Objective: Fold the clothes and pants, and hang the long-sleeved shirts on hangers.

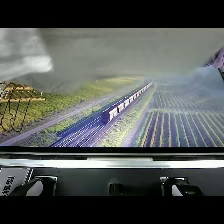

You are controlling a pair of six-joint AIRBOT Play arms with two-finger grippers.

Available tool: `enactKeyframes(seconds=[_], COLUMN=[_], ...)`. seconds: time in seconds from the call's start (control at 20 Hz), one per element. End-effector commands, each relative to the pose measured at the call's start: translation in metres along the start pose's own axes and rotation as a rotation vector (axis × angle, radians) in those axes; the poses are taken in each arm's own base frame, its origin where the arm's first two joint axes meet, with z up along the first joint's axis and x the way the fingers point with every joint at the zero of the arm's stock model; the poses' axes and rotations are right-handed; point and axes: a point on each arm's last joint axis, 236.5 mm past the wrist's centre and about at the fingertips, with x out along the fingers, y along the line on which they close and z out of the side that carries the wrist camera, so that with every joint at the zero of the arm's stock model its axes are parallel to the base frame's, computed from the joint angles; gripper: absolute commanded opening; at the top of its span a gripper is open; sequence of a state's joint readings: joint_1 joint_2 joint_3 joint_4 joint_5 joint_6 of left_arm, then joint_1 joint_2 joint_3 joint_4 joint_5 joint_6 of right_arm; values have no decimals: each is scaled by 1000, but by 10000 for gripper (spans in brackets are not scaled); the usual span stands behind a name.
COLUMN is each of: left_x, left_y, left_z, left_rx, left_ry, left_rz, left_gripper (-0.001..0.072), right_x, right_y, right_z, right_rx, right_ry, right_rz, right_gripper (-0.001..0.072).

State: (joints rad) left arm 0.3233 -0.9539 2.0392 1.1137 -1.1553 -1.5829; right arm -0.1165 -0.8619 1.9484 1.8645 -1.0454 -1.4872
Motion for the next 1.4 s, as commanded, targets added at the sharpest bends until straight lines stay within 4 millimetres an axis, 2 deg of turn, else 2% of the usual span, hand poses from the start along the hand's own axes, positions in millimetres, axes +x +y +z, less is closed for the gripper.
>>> enactKeyframes(seconds=[0.0,0.1,0.2,0.3,0.4,0.45,0.5,0.55,0.65,0.75,0.85,0.95,1.05,1.1,1.2,1.35], left_x=[-60,-71,-70,-57,-26,-2,23,52,109,164,214,256,287,298,311,306], left_y=[5,3,1,7,17,22,32,45,66,82,91,98,104,107,110,108], left_z=[20,19,12,-3,-34,-59,-89,-125,-205,-284,-361,-431,-478,-490,-502,-509], left_rx=[37,39,18,0,-42,-41,-49,-63,-66,-80,-78,-58,-65,-63,-59,-62], left_ry=[-81,-80,-54,-1,105,191,282,385,584,725,830,874,865,847,815,848], left_rz=[132,143,134,133,110,81,66,56,28,7,-18,-28,-10,0,13,6], left_gripper=[20,20,20,19,19,20,20,20,20,21,22,23,22,22,22,23], right_x=[-64,-71,-61,-35,10,36,66,91,138,173,203,231,255,264,277,277], right_y=[4,4,-1,-14,-36,-49,-66,-82,-115,-145,-170,-191,-208,-213,-219,-218], right_z=[30,32,24,0,-44,-74,-112,-152,-246,-336,-416,-473,-506,-512,-510,-507], right_rx=[58,59,76,90,117,134,153,173,218,256,330,353,360,358,354,352], right_ry=[-109,-121,-85,16,180,277,396,511,759,940,1023,1034,991,963,904,901], right_rz=[-54,-61,-71,-104,-144,-168,-197,-224,-280,-324,-370,-381,-392,-393,-392,-392], right_gripper=[30,30,30,31,31,31,31,32,31,31,31,31,31,31,31,31])
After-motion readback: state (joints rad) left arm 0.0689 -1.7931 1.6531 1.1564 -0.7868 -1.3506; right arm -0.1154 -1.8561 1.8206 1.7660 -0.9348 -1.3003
